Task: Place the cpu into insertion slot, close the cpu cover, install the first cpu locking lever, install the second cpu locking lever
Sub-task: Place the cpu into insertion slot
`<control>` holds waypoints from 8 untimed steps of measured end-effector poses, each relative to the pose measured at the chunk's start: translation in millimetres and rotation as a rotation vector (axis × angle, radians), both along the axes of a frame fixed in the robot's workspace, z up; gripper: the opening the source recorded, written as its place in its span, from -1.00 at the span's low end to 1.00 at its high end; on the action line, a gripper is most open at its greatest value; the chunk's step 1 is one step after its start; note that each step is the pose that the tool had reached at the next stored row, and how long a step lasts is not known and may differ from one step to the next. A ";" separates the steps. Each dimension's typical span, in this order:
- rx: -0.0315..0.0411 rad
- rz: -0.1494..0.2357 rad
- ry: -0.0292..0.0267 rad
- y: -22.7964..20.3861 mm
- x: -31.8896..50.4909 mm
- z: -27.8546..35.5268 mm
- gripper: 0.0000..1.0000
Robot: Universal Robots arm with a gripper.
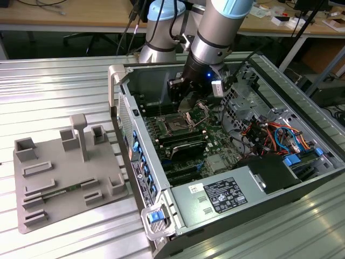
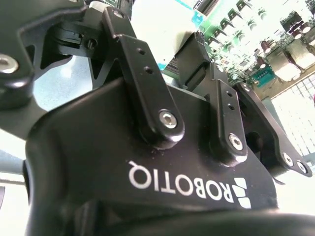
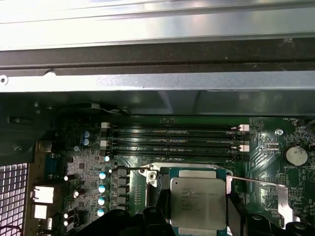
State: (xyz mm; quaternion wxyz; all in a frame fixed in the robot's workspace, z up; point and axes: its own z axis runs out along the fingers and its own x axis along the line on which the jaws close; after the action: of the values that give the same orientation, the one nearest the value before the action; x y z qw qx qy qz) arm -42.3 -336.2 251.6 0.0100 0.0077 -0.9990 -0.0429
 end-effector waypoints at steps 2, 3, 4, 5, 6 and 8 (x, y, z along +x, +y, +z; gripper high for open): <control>-0.0002 0.000 0.0001 -1.4 -0.9 -1.1 0.09; 0.0000 0.000 0.0000 -2.1 -1.2 -1.8 0.09; 0.0001 0.000 -0.0001 -3.1 -2.1 -2.9 0.09; 0.0001 0.000 -0.0001 -3.5 -2.5 -3.6 0.09; -0.0001 0.000 0.0000 -3.7 -2.5 -4.1 0.09; -0.0001 0.000 0.0001 -3.8 -2.5 -5.5 0.09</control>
State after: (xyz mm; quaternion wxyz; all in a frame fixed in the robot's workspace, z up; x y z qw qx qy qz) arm -44.8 -339.9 246.1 0.0101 0.0077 -0.9990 -0.0428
